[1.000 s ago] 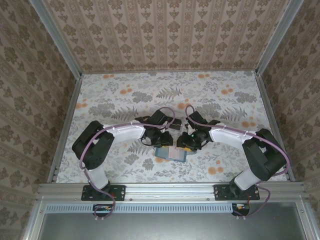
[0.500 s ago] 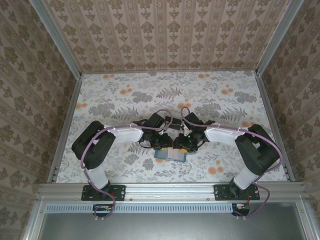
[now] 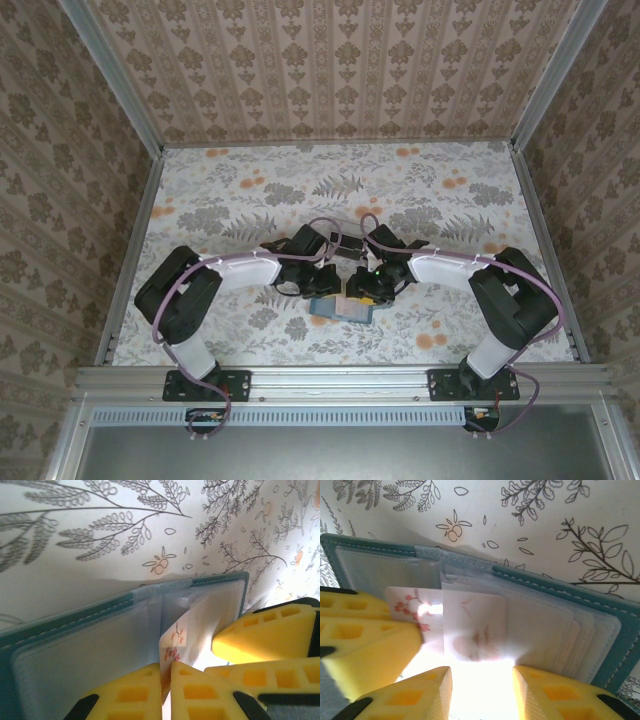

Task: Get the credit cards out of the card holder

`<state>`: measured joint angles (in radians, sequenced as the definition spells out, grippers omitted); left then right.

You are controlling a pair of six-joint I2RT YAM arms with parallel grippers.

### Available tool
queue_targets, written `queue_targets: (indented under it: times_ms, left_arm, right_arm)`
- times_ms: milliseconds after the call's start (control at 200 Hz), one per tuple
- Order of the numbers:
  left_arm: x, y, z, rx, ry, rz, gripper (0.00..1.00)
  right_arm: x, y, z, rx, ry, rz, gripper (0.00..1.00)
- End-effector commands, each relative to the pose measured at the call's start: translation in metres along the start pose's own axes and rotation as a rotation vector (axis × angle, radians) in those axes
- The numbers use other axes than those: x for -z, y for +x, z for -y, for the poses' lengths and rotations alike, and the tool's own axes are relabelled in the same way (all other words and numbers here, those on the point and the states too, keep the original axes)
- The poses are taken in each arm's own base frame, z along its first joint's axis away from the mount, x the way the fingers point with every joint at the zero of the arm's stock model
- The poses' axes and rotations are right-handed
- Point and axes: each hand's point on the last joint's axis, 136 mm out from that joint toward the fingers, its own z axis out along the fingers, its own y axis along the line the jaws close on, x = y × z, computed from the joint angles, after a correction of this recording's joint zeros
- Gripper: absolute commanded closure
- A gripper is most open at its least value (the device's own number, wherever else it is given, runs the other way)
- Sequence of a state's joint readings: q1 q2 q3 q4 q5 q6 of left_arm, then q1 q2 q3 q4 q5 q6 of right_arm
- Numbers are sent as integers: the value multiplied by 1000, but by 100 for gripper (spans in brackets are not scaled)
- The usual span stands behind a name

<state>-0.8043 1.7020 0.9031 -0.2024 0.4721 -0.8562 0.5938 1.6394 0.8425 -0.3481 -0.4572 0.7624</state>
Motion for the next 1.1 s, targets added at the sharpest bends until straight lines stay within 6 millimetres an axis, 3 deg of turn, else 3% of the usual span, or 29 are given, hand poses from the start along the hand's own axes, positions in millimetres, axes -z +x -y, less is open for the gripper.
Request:
queue_targets:
  times_ms: [0,380,570,745,1095]
  left_arm:
    - [10,5,-17,-19,-113,-15,91]
    - [30,1,-26,-76,-274,-11,91]
    - [31,1,-25,-101,-309,-23,91]
    - [26,2,-16,-135,-325,-42,89]
    - [15,9,20,-158,-218,-50,80]
  right_arm:
    - [1,6,22,-19,114,-11,61]
    - [2,6,20,-15,109,-8,61]
    - [2,7,21,-16,109,-10,61]
    - [3,7,20,-15,107,-10,61]
    - [3,7,20,-14,106,-7,61]
